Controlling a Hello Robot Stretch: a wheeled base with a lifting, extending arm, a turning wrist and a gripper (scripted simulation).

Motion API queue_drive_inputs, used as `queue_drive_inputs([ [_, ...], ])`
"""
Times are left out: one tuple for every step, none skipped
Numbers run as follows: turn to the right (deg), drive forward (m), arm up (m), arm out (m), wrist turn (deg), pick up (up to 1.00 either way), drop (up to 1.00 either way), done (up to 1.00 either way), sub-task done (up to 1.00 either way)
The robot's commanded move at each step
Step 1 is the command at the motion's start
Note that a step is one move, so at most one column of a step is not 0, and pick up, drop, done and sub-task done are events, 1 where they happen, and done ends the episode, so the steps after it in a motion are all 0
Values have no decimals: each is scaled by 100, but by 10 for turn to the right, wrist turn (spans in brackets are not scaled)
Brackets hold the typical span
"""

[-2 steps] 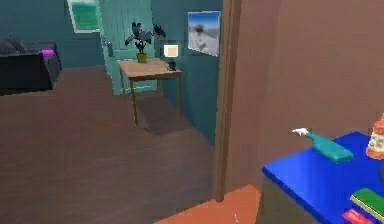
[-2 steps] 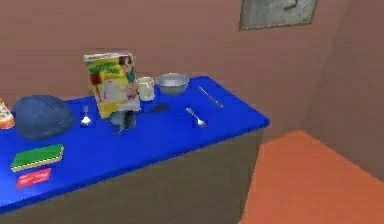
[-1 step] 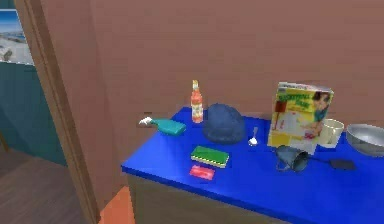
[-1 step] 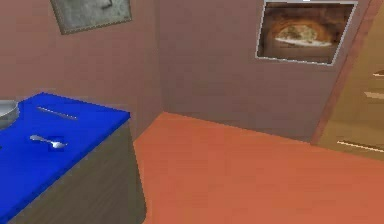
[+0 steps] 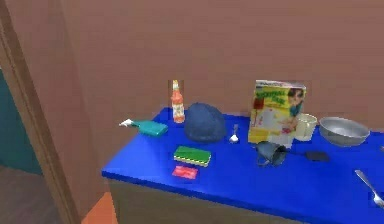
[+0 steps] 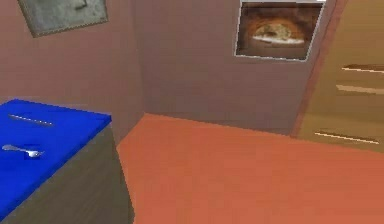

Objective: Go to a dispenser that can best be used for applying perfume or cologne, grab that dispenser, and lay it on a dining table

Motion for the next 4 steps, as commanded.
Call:
queue_drive_inputs([
  [0,20,0,0,0,0,0,0,0],
  [-450,0,0,0,0,0,0,0,0],
  [-450,0,0,0,0,0,0,0,0],
  [-90,0,0,0,0,0,0,0,0],
])
